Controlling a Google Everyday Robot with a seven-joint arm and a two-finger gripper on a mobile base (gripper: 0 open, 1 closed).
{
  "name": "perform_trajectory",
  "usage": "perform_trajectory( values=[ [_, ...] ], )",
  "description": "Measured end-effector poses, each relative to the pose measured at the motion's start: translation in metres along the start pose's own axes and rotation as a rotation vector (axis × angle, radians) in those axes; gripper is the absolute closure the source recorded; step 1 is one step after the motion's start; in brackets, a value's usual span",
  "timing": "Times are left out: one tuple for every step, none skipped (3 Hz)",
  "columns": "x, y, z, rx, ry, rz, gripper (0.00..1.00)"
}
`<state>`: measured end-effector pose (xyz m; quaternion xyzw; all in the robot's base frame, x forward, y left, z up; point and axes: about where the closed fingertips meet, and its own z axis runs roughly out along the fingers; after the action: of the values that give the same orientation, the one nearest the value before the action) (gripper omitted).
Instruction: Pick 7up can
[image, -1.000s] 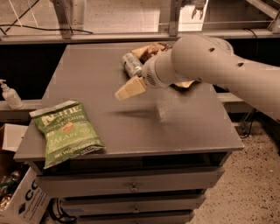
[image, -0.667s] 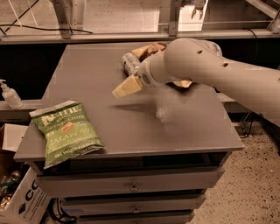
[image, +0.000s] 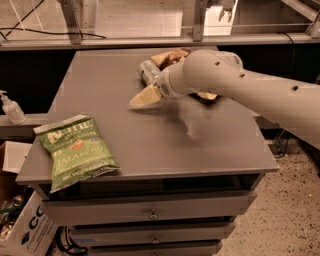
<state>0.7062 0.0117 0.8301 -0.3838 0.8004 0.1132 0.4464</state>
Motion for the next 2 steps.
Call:
perform_trajectory(
  values=[
    [-0.0007,-0.0101,0.0122,0.007,-0.007,0.018,0.18],
    [0.0016,-0.0154,0.0160,0.014,-0.005,0.031,0.41]
  ],
)
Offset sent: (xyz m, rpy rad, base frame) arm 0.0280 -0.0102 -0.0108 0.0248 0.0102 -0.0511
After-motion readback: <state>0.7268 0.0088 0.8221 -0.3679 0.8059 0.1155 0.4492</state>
